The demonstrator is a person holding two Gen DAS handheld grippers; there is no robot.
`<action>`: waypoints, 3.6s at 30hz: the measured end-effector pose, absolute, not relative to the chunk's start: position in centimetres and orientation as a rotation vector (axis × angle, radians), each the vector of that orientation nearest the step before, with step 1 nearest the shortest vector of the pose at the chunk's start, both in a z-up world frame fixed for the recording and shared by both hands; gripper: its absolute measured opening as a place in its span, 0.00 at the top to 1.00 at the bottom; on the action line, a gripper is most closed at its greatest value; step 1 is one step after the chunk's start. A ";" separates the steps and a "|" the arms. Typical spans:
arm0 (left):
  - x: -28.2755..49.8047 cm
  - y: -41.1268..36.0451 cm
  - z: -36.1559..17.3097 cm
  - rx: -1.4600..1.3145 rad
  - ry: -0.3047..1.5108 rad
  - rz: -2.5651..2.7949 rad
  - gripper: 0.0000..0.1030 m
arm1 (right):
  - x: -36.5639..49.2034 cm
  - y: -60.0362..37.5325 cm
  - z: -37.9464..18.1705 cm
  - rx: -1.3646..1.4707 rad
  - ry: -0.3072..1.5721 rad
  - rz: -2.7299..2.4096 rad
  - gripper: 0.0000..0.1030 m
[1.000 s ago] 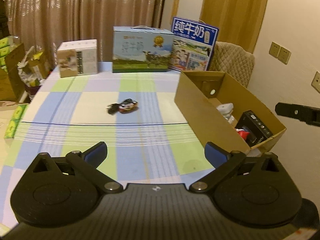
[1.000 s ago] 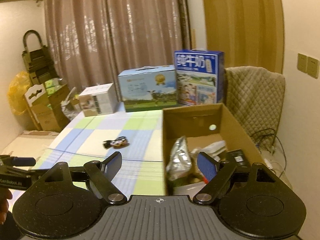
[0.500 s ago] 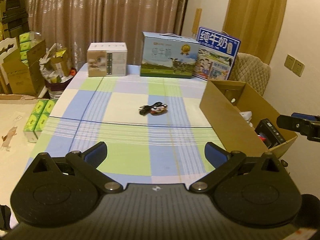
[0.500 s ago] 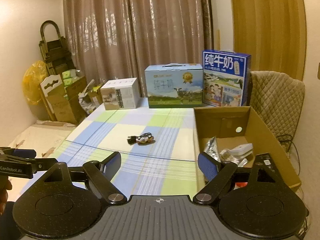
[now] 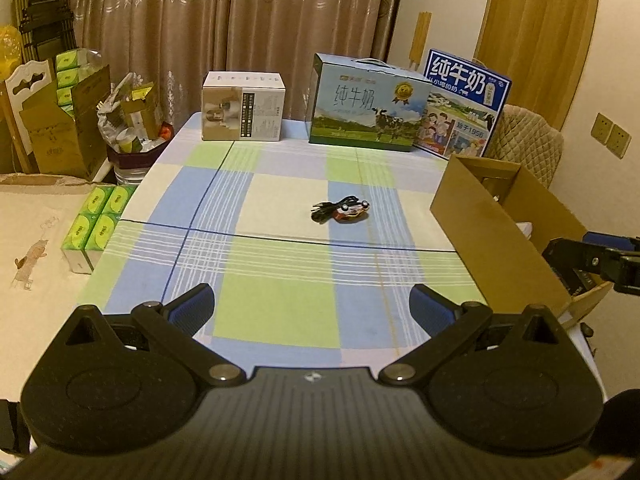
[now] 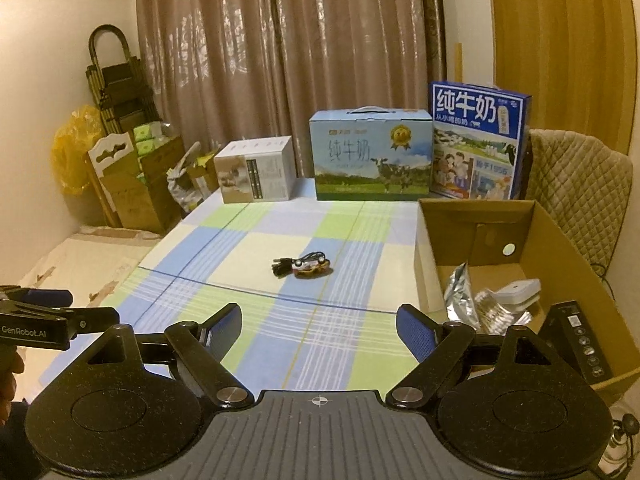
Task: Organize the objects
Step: 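Move both tools back toward toy car and black cable on table, then grasp small white-and-red toy car with right tool, then grasp black USB cable with left tool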
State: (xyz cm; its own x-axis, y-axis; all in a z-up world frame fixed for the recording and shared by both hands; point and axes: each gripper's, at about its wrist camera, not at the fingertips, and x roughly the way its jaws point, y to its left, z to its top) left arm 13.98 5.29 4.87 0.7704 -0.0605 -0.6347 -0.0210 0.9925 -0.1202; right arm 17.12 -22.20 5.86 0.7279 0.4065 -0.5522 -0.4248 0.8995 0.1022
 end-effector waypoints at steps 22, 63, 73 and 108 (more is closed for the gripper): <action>26.3 7.5 -2.4 -0.061 0.718 0.051 0.01 | 30.4 -16.2 -3.9 -0.061 0.673 0.508 0.21; 41.2 10.8 -8.8 -0.119 0.788 -0.010 0.01 | 42.6 -10.5 -13.0 -0.156 0.646 0.554 0.39; 42.2 7.6 -9.1 -0.006 0.731 -0.139 0.01 | 42.6 -14.3 -11.0 -0.136 0.683 0.419 0.39; 38.6 1.5 -10.2 0.049 0.930 -0.314 0.86 | 38.7 -17.0 -7.4 -0.004 0.749 0.445 0.40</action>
